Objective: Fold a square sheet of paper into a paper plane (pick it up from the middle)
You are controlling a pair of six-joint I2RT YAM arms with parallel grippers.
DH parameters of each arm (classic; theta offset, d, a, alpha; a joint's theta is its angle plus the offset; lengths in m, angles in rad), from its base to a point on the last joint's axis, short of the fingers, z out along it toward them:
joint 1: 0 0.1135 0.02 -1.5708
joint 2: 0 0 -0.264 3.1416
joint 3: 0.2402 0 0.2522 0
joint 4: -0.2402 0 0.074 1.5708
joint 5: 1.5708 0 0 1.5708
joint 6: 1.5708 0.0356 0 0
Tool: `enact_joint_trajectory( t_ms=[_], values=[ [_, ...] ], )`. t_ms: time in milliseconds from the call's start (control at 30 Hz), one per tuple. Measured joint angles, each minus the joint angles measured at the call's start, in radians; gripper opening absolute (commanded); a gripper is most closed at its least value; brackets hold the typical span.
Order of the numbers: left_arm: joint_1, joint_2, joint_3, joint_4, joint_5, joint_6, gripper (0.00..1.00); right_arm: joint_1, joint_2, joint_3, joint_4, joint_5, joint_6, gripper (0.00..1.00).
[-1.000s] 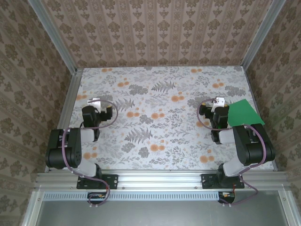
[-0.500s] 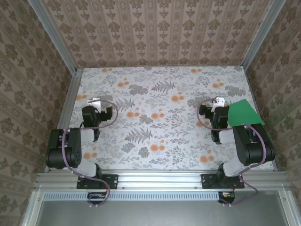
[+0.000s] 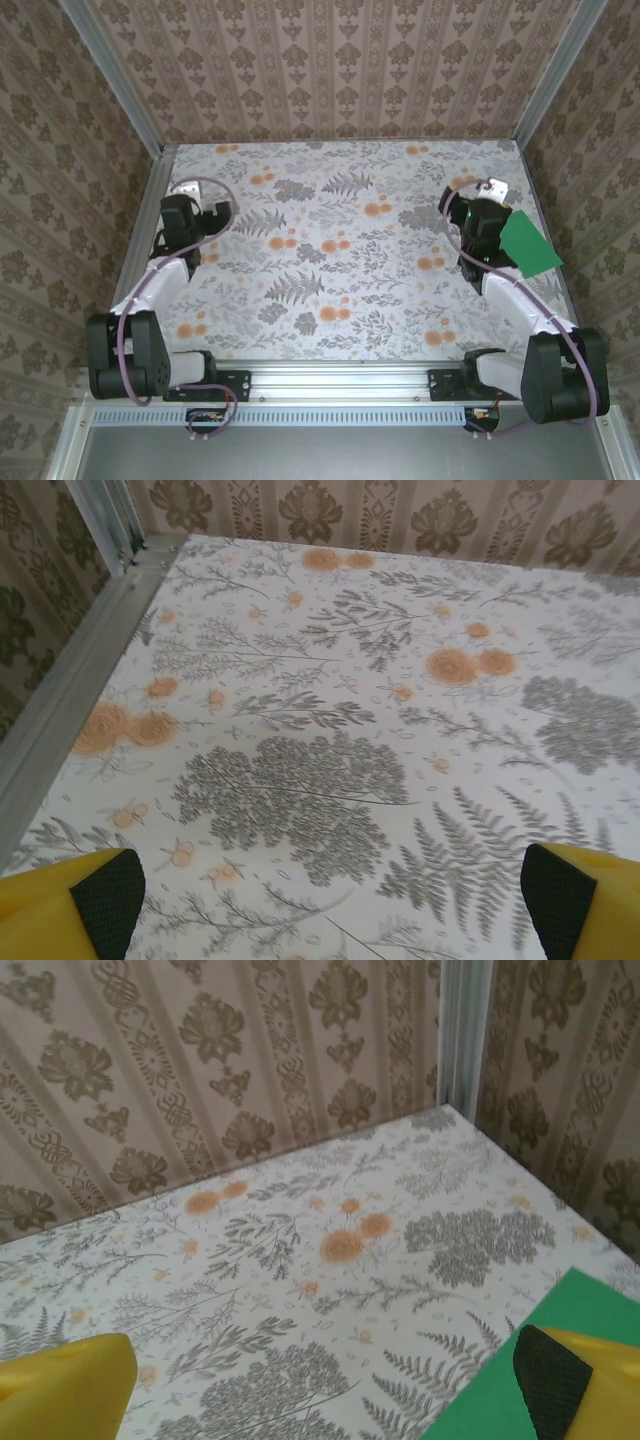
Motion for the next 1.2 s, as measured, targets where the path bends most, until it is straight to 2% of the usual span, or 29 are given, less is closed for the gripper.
enact_joint_trajectory(
  t_ms=[200,333,533,867,1200],
  values=[
    [0.000,0.003,0.154,-0.198,0.104,-0.097,1.00,-0.045,0.138,0.227,-0.358,-0.031,0.141,1.00],
    [0.000,0.055,0.228,-0.296,0.179,-0.126,1.00,-0.143,0.284,0.300,-0.523,-0.110,0.230,1.00],
    [0.000,0.127,0.280,-0.379,0.252,-0.134,1.00,-0.306,0.439,0.341,-0.681,-0.197,0.323,1.00],
    [0.000,0.188,0.308,-0.425,0.290,-0.150,1.00,-0.361,0.570,0.439,-0.784,-0.220,0.351,1.00],
    [-0.002,0.232,0.338,-0.430,0.299,-0.152,1.00,-0.366,0.661,0.476,-0.819,-0.341,0.344,1.00]
  ],
)
